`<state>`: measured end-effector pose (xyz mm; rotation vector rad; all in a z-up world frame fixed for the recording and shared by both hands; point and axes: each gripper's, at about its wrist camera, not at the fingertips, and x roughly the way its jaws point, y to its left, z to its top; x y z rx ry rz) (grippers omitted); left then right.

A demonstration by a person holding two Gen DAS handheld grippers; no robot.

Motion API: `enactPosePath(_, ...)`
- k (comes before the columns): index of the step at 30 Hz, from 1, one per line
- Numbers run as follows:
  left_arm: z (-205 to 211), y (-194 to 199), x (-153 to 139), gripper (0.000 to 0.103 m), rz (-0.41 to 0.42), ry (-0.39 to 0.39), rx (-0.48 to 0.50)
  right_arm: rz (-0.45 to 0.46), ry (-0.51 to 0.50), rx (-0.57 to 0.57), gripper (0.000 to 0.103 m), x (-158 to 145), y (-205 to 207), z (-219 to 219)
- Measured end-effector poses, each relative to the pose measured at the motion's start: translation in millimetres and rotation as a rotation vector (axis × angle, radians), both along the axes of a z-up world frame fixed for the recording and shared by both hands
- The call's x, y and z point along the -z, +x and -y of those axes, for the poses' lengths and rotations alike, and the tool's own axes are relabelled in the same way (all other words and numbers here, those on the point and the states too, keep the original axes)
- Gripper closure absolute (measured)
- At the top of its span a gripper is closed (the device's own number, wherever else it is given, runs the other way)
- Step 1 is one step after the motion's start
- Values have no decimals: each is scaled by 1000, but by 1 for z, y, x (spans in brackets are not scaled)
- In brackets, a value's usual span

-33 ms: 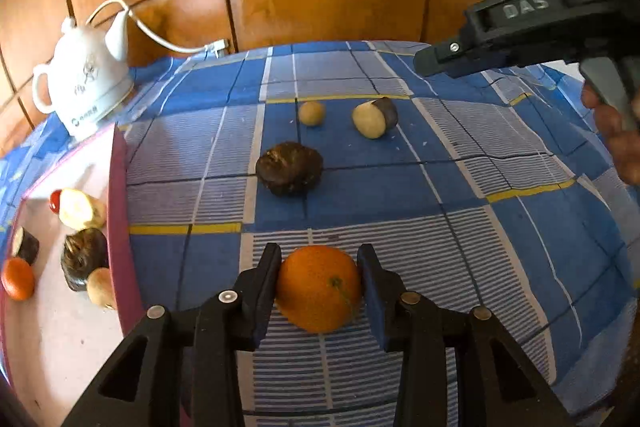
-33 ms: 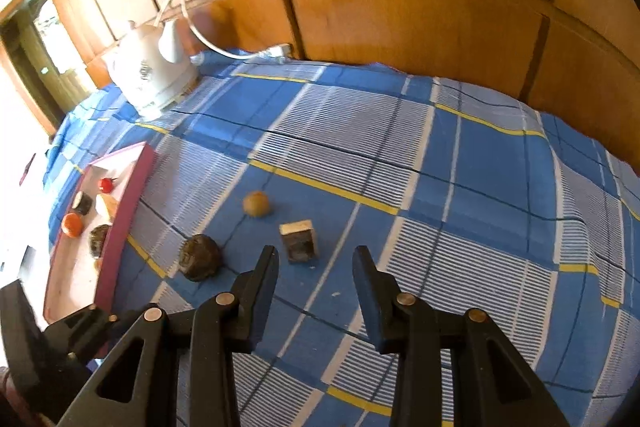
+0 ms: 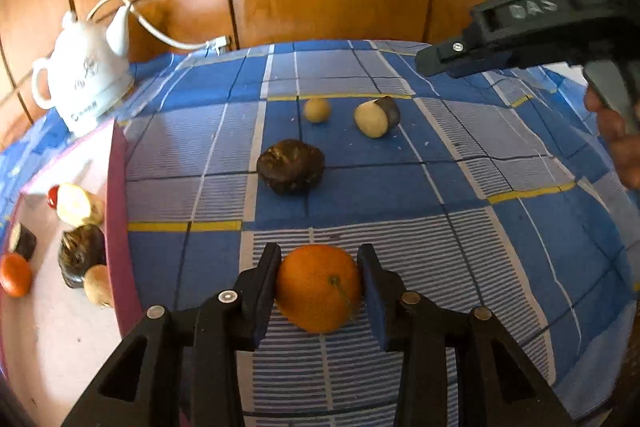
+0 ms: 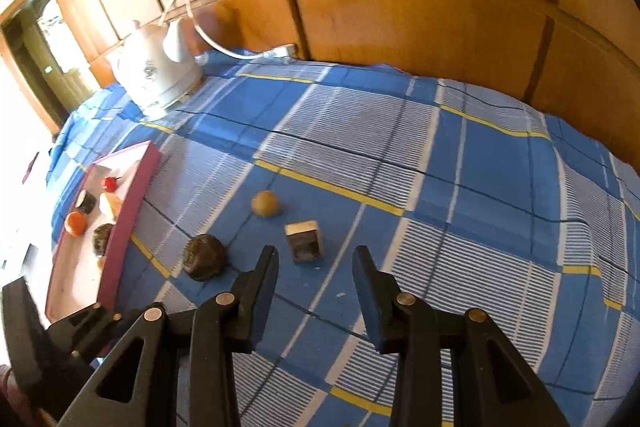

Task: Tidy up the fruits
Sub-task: 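Lift the orange with the left gripper while the right grasps a small tan ball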

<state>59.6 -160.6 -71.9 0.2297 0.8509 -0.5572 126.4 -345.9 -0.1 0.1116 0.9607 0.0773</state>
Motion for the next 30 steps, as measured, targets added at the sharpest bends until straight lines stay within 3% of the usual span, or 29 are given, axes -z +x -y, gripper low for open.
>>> enactPosePath(5,1,1,4,63,-11,-10,-18,1,3,-52,64,6,0,-12)
enactPosePath(13,-2,1,5,63,-15,-32,-6,-11,27,-31,64,9,10,-8)
enactPosePath(30,-7,2,6,61,-24,-80,-12,-141,-17,61,64,57,115,2)
